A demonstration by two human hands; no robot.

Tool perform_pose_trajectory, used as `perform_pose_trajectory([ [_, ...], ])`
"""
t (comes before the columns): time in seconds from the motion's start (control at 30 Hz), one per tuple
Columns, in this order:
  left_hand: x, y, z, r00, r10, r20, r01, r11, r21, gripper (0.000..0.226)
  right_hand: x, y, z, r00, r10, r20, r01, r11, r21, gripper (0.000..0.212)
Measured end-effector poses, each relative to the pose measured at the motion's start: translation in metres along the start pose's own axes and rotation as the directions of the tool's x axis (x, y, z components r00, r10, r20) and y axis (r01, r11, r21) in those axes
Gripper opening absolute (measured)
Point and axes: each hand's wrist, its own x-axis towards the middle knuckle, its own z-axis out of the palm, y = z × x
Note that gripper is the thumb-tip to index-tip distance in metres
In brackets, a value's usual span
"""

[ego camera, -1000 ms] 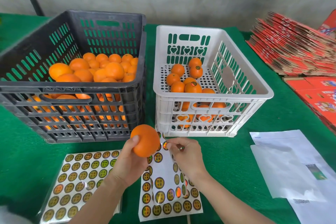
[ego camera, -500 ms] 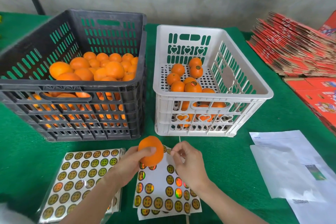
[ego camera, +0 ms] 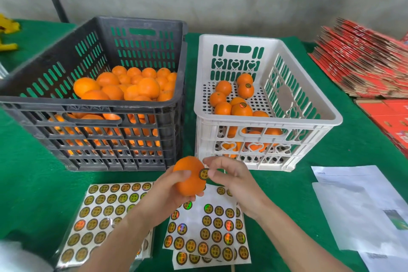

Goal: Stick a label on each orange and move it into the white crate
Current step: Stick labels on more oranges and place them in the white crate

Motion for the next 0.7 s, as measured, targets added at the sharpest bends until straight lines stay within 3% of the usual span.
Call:
perform_pose_trajectory([
  [0.23,-0.001,0.004,0.003,0.999,-0.013,0.031,0.015,0.998,-0.065,0.087,-0.002,-0.009,0.006,0.995,-0.088,0.051,0.097,0.975,-0.202,0.023],
  [0.53,-0.004,0.004,0.008,1.000,0.002,0.030,0.000,0.998,-0.062,0.087,-0.004,-0.005,0.013,0.978,-0.204,-0.041,0.164,0.875,-0.455,0.025],
  [0.7,-0.005,0.007,0.016,1.000,0.021,0.000,-0.021,0.994,-0.106,0.087,-0.006,-0.003,0.019,0.955,-0.265,-0.130,0.177,0.866,-0.467,0.017],
])
